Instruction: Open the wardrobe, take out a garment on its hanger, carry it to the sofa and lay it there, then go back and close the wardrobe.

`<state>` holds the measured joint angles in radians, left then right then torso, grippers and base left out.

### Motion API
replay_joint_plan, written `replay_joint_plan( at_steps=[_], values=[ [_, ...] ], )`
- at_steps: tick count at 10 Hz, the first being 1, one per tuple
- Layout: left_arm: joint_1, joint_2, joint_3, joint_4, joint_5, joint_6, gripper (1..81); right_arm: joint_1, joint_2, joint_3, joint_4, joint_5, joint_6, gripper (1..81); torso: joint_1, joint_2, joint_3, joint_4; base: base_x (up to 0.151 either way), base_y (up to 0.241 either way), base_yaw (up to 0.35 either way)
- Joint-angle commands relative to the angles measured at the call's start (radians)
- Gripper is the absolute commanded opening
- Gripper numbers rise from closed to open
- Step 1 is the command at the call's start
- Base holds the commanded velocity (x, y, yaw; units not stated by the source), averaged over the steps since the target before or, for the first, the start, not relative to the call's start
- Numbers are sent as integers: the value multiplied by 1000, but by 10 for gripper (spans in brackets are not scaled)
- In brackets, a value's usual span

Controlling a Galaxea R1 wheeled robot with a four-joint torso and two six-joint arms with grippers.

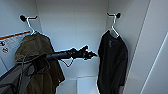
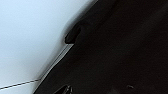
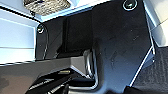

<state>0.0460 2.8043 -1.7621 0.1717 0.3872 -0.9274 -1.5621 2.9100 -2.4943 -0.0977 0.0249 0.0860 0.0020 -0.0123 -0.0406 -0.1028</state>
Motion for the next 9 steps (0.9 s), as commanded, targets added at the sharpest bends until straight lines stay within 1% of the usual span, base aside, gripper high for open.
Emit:
replay_joint_plan(
  at_steps=[1,3,4,6,7,8,9],
  values=[
    [-290,32,15,-43,-68,-108,811,44,-4,8,10,-47,4,811,0,0,0,0,0,0,0],
    [-349,31,19,-133,-80,-110,811,49,-3,8,10,-40,5,811,0,0,0,0,0,0,0],
    [-367,31,27,-159,-114,-110,811,49,-3,8,10,-40,5,811,0,0,0,0,0,0,0],
    [-410,37,30,-199,-126,-110,811,49,-3,8,10,-40,5,811,0,0,0,0,0,0,0],
    [-432,35,29,-236,-131,-111,811,50,-3,8,10,-40,5,811,0,0,0,0,0,0,0],
    [-448,34,27,-274,-171,-111,811,50,-1,8,10,-40,5,811,0,0,0,0,0,0,0],
    [-465,37,21,-300,-185,-113,811,53,2,6,7,-42,5,811,0,0,0,0,0,0,0]
  ],
)
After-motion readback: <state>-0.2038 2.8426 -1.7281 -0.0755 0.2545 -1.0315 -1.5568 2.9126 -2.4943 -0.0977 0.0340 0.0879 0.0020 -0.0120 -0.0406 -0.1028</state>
